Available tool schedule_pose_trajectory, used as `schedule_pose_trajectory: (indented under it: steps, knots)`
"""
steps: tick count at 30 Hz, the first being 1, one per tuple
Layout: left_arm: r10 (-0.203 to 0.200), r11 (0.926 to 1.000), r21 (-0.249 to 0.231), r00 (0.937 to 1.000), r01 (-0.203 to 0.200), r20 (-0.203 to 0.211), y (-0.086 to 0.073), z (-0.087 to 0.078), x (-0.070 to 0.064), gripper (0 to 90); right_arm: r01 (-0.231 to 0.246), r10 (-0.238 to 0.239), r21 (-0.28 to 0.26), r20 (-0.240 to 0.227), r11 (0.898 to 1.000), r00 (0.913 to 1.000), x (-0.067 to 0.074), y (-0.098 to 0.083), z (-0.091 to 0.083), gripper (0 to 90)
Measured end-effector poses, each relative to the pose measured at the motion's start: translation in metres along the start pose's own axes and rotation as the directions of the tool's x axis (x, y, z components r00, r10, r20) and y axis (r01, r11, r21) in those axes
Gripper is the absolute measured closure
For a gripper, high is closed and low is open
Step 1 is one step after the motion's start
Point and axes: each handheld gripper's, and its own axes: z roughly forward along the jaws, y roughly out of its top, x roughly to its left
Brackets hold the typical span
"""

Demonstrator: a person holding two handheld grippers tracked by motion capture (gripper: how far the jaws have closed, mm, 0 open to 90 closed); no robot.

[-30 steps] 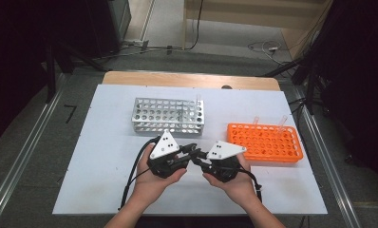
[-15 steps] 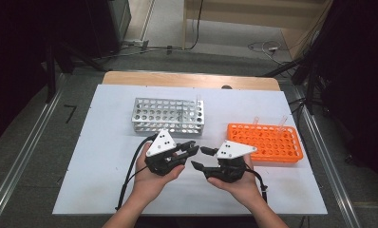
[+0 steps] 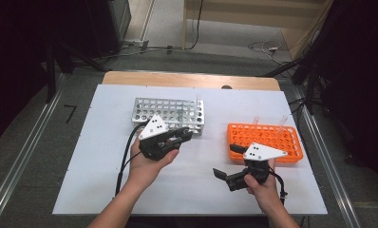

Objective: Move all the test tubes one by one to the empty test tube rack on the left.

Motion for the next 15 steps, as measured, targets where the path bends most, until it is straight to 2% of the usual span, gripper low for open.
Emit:
schedule_pose_trajectory:
  steps: [11,15]
  knots:
    - [-0.011,0.9999,-0.009,0.9998,0.011,-0.019,0.015,0.007,0.024,76.2,-0.032,0.032,-0.001,0.057,0.999,0.9979,-0.01,-0.027,-0.036,0.0]
    - [-0.013,0.9999,-0.011,0.9995,0.013,-0.029,0.02,0.01,0.031,76.2,-0.062,0.062,-0.007,0.068,0.998,0.9957,-0.012,-0.038,-0.047,0.0]
